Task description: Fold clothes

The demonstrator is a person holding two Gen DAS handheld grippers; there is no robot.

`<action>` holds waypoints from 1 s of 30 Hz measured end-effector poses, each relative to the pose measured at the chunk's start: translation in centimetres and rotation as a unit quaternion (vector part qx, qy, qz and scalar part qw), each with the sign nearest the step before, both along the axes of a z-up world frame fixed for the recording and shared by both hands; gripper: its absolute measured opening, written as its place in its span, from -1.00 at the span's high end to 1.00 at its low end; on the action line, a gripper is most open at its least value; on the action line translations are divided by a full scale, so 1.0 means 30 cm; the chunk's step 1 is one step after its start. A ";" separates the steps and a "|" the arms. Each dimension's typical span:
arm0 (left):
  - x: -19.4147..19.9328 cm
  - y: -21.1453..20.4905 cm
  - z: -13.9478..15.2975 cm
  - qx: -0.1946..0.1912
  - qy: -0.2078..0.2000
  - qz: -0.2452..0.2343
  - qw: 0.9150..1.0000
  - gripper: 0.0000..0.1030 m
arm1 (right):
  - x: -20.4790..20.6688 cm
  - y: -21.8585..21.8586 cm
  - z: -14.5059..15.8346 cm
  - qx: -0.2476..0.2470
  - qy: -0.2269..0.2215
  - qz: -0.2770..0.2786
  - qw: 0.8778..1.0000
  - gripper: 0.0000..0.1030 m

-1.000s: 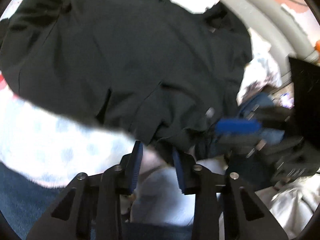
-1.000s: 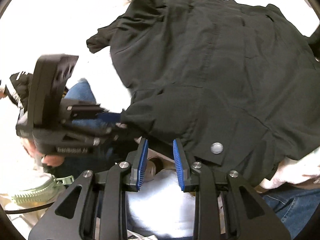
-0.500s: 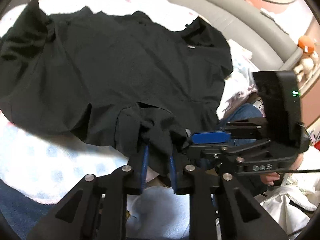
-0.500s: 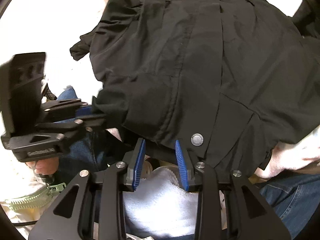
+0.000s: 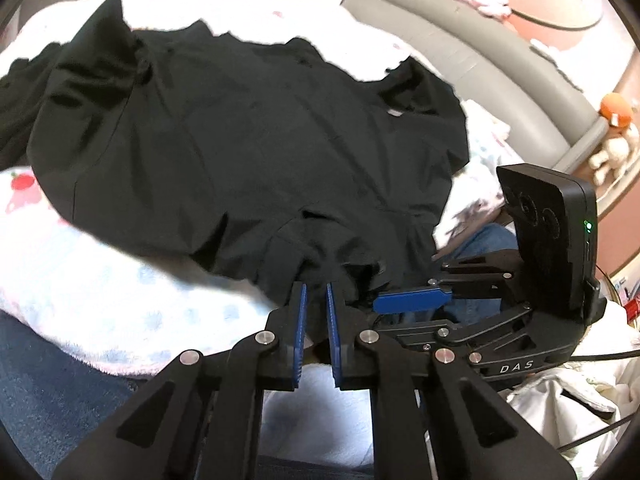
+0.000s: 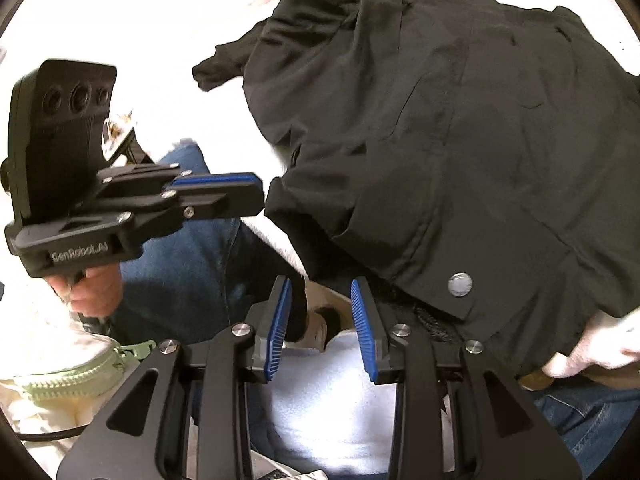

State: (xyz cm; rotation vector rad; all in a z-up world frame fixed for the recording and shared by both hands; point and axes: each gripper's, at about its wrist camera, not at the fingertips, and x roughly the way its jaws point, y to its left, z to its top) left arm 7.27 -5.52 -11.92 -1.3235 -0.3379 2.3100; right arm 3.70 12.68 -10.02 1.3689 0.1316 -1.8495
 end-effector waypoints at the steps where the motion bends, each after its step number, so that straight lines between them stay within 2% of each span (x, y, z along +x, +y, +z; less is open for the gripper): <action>1: -0.008 -0.001 -0.013 -0.001 -0.008 0.001 1.000 0.76 | -0.004 0.004 -0.005 0.001 -0.002 -0.005 1.000 0.39; 3: -0.024 0.006 -0.040 -0.004 -0.027 -0.012 1.000 0.56 | -0.013 0.011 -0.014 0.004 -0.006 -0.014 1.000 0.39; 4: -0.031 0.015 -0.053 -0.006 -0.034 -0.020 0.999 0.25 | -0.018 0.015 -0.019 0.006 -0.007 -0.018 1.000 0.39; 5: -0.039 0.025 -0.066 -0.008 -0.041 -0.028 0.999 0.12 | -0.022 0.019 -0.023 0.007 -0.009 -0.023 1.000 0.39; 8: -0.069 0.064 -0.083 -0.021 -0.046 -0.052 0.997 0.12 | -0.035 0.030 -0.037 0.012 -0.015 -0.037 0.999 0.39; 12: -0.093 0.114 -0.074 -0.040 -0.029 -0.077 0.996 0.24 | -0.050 0.045 -0.053 0.017 -0.021 -0.054 0.998 0.39; 13: -0.087 0.129 -0.061 -0.043 -0.017 -0.086 0.995 0.45 | -0.054 0.050 -0.052 0.016 -0.020 -0.058 0.998 0.39; 15: -0.069 0.155 -0.036 -0.049 0.007 -0.101 0.994 0.53 | -0.066 0.067 -0.053 0.014 -0.019 -0.069 0.997 0.39; 17: -0.052 0.168 -0.019 -0.056 0.026 -0.105 0.993 0.71 | -0.071 0.082 -0.052 0.011 -0.019 -0.077 0.997 0.39; 20: -0.035 0.163 -0.006 -0.055 0.036 -0.084 0.994 0.85 | -0.073 0.091 -0.044 0.009 -0.016 -0.087 0.996 0.39; 24: 0.018 0.156 0.040 -0.059 0.044 -0.049 0.996 0.92 | -0.076 0.113 -0.030 0.000 -0.011 -0.101 0.995 0.39; 27: 0.024 0.131 0.024 -0.083 -0.001 -0.006 0.997 0.92 | -0.080 0.140 -0.014 -0.008 -0.005 -0.113 0.994 0.39; 30: 0.011 0.078 -0.045 -0.076 -0.069 0.039 0.994 0.92 | -0.079 0.150 -0.009 -0.017 -0.007 -0.119 0.993 0.39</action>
